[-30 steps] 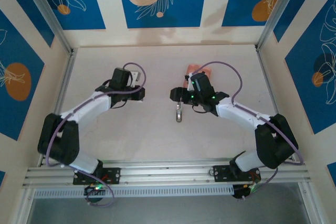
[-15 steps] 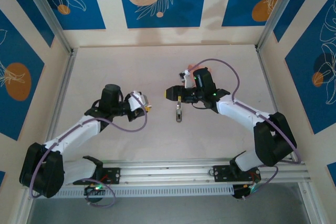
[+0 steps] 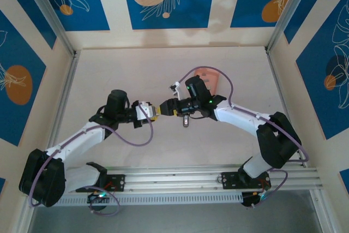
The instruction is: Load the staples into the stapler
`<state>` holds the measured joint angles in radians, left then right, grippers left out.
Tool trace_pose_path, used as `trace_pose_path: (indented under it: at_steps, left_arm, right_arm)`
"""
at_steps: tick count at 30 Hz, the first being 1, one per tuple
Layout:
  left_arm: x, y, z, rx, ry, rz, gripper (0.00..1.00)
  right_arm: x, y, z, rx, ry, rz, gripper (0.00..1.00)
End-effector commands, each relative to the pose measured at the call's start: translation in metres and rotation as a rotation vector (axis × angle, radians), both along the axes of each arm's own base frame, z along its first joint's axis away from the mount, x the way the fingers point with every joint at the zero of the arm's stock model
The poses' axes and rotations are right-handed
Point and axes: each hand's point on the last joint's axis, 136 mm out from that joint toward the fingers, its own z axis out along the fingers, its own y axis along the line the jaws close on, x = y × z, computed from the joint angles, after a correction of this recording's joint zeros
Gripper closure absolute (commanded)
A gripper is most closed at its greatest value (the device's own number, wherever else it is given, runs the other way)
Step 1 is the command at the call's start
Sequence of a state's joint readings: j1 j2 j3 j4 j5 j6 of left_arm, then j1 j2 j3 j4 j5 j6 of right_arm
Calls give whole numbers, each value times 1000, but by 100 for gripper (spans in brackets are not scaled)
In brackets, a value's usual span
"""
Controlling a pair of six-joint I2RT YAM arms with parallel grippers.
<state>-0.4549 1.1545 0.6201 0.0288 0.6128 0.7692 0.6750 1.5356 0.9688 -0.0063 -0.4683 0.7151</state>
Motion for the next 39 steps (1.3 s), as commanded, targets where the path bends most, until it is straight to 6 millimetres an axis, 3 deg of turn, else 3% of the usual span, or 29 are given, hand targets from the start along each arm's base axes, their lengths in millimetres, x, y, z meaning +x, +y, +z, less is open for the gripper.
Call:
trace_pose_path:
  at_steps: [1,17,21,25,28,34,39]
  left_arm:
    - [-5,-7,10,-34,-52,-41,73]
    - [-8,-12,13,-42,-51,-54,72]
    - [-10,-13,16,-47,-52,-57,72]
    - [-5,-11,14,-33,-51,-18,70]
    - [1,-8,11,-18,-36,26,63]
    - [16,-5,21,-81,53,164,29]
    - [4,-8,21,-90,130,125,26]
  right_arm:
    - [2,9,3,20,25,8,40]
    - [4,26,-9,35,90,30,46]
    - [5,32,-9,48,102,41,54]
    - [2,37,-6,66,103,69,72]
    - [1,34,-5,61,74,65,82]
    - [12,10,-2,14,-62,23,88]
    - [12,-19,7,37,-330,98,88]
